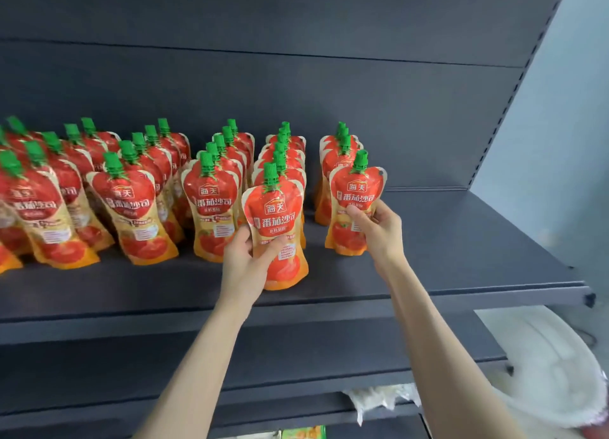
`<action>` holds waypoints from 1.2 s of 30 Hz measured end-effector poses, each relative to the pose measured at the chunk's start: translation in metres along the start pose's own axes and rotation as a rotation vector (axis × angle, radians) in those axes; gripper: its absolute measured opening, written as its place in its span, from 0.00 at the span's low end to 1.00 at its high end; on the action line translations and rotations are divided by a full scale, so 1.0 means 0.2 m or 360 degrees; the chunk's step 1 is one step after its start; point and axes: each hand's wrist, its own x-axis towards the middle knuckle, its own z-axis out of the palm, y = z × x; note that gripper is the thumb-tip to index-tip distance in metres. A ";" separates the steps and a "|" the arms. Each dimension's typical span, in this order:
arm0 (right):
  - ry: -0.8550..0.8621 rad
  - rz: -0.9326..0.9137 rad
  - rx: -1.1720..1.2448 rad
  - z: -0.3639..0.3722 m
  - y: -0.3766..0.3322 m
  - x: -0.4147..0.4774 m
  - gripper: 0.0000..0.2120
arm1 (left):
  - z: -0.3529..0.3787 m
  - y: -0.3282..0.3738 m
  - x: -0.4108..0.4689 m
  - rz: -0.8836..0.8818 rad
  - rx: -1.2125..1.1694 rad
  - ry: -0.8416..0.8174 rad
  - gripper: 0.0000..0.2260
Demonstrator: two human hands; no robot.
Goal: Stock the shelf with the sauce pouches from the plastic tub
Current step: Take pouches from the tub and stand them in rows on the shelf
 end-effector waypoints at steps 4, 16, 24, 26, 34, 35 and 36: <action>-0.0059 0.0050 -0.0063 0.01 0.09 0.11 0.10 | 0.00 -0.06 0.03 0.0000 0.0010 -0.0032 0.12; -0.0077 -0.0113 -0.0456 0.00 0.21 0.17 0.15 | 0.07 -0.11 0.03 0.0005 -0.0078 -0.0032 0.15; -0.0056 -0.0139 -0.0528 0.01 0.22 0.19 0.15 | 0.10 -0.14 0.00 0.0043 -0.0112 0.0087 0.12; -0.0060 -0.0124 -0.0536 0.01 0.22 0.20 0.16 | 0.10 -0.15 0.00 0.0044 -0.0110 0.0103 0.12; 0.0013 -0.0131 -0.0588 0.01 0.22 0.19 0.20 | 0.09 -0.14 -0.03 -0.0066 -0.0319 0.0136 0.15; 0.0060 -0.0147 -0.0593 0.01 0.21 0.17 0.21 | 0.08 -0.15 -0.04 -0.0075 -0.0332 0.0141 0.15; 0.0115 -0.0157 -0.0581 0.00 0.21 0.16 0.21 | 0.07 -0.15 -0.05 -0.0074 -0.0323 0.0136 0.16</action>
